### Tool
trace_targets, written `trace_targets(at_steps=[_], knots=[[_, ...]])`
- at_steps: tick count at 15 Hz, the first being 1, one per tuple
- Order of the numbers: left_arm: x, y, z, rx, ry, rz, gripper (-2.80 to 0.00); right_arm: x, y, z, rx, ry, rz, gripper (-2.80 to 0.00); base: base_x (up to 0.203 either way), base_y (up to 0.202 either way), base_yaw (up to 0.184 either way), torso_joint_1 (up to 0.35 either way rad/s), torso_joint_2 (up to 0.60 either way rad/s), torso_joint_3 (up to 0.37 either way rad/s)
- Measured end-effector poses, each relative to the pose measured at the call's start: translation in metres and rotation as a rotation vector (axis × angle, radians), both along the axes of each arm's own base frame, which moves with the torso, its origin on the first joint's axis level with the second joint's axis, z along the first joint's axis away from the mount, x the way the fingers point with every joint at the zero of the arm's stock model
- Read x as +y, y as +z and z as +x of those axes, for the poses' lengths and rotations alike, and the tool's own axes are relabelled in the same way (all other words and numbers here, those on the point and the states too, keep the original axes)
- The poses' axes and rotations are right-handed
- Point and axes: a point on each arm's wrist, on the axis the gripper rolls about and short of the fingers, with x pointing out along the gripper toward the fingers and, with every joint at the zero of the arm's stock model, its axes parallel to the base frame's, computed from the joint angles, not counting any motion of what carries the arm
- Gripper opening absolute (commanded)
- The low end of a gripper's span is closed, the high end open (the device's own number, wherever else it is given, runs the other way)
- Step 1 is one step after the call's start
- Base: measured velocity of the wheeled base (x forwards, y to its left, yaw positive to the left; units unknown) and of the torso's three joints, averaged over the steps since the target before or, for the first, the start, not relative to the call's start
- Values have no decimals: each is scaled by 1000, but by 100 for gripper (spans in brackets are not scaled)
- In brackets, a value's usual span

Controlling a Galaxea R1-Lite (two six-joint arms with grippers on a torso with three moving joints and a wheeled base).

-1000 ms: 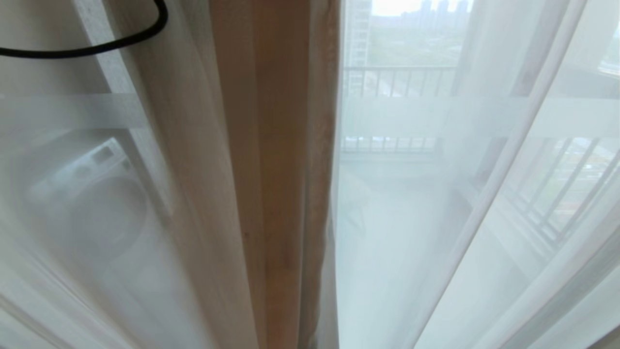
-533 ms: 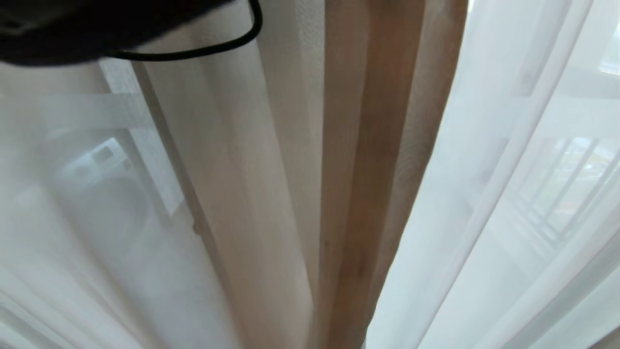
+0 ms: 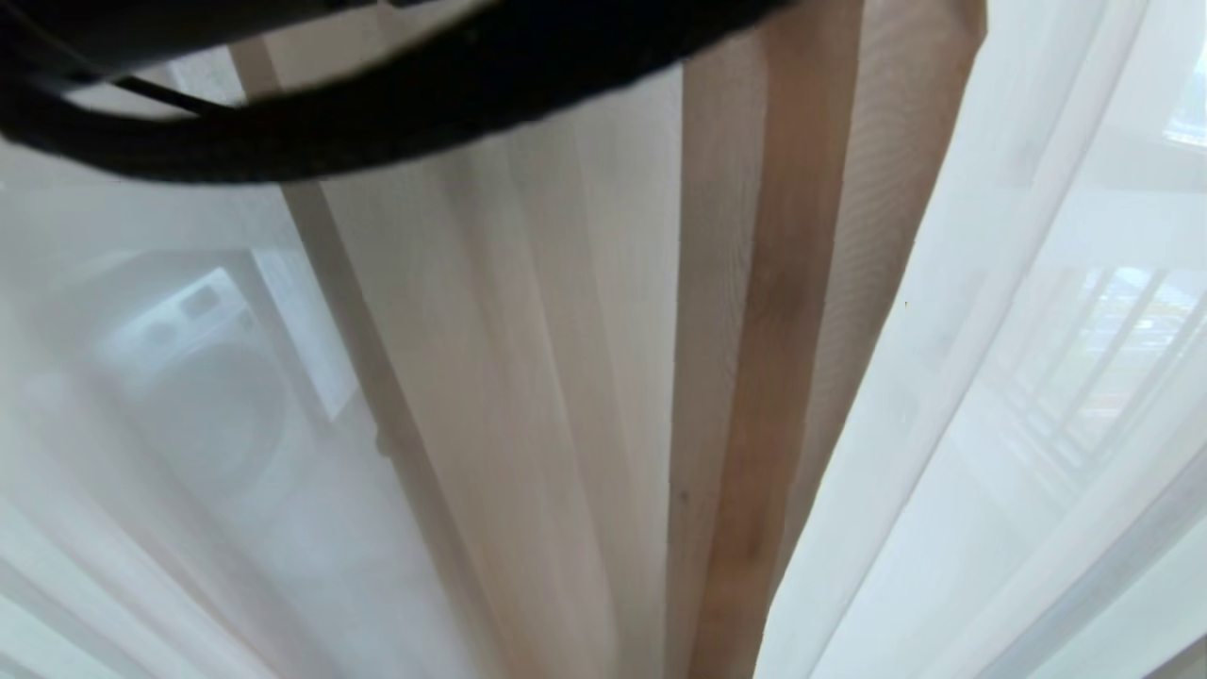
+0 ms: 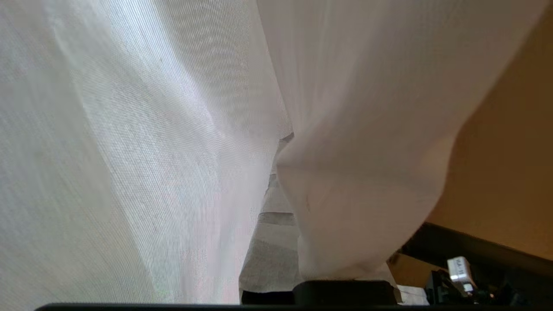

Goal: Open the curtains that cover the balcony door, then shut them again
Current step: Close the inner curtains on both sides

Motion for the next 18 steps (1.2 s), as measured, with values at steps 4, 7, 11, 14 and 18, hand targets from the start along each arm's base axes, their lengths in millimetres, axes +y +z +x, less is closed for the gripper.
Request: trace_targets(at_steps=[4, 7, 11, 14, 18], knots=[[15, 5, 6, -29, 144, -5, -280, 0, 0, 0, 0, 0, 0, -280, 0, 0, 0, 0, 0, 0], [34, 6, 8, -37, 246, -3, -280, 0, 0, 0, 0, 0, 0, -280, 0, 0, 0, 0, 0, 0], [69, 7, 6, -57, 452, 4, -280, 0, 0, 0, 0, 0, 0, -280, 0, 0, 0, 0, 0, 0], [97, 0, 1, -35, 593, 11, -280, 0, 0, 0, 0, 0, 0, -280, 0, 0, 0, 0, 0, 0], [139, -14, -12, -16, 741, 19, -280, 0, 0, 0, 0, 0, 0, -280, 0, 0, 0, 0, 0, 0]])
